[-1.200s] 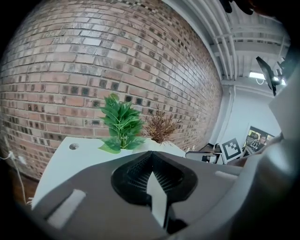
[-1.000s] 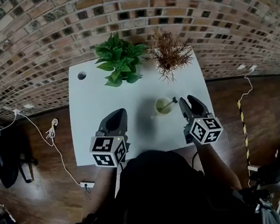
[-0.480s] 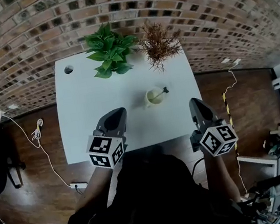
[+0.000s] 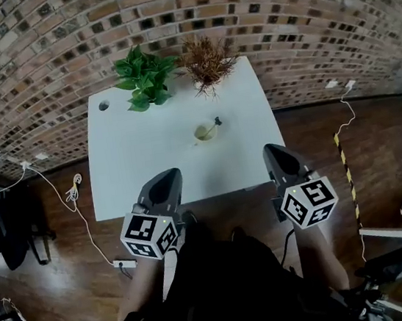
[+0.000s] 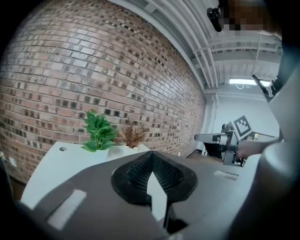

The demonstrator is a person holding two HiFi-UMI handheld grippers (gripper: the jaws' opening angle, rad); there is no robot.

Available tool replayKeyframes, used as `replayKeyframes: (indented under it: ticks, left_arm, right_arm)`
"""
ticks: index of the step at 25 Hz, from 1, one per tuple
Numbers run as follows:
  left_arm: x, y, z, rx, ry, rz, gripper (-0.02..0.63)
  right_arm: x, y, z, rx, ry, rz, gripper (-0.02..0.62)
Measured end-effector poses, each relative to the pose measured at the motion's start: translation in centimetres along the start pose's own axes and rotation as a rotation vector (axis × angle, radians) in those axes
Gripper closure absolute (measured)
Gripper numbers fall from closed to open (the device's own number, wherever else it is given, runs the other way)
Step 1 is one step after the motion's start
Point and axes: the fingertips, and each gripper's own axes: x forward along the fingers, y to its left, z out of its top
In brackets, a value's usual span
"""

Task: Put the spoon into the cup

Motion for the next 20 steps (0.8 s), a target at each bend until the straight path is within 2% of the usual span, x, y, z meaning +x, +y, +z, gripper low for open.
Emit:
replayKeyframes:
  ticks: [5, 9, 16, 20]
  left_arm:
    - [-3.2, -2.9, -1.1, 0.026, 0.024, 0.098, 0.604]
    - [-6.3, -3.6, -0.5, 0.049, 0.003, 0.151, 0.604]
    - [-9.3, -3.2, 1.4, 0.088, -0.067, 0.110, 0.604]
    - [-10.0, -2.5, 2.7, 0.089, -0.102, 0.087, 0.604]
  right_arm:
    - [-2.7, -0.6, -0.9, 0.043, -0.008, 0.071, 0.589]
    - [-4.1, -0.6, -0.9, 0.067, -0.025, 0.063, 0.589]
    - [-6.0, 1.2, -0.1, 0.067, -0.062, -0.012, 0.589]
    - [-7.0, 3.2, 1.7, 0.004, -0.072, -0.018, 0.589]
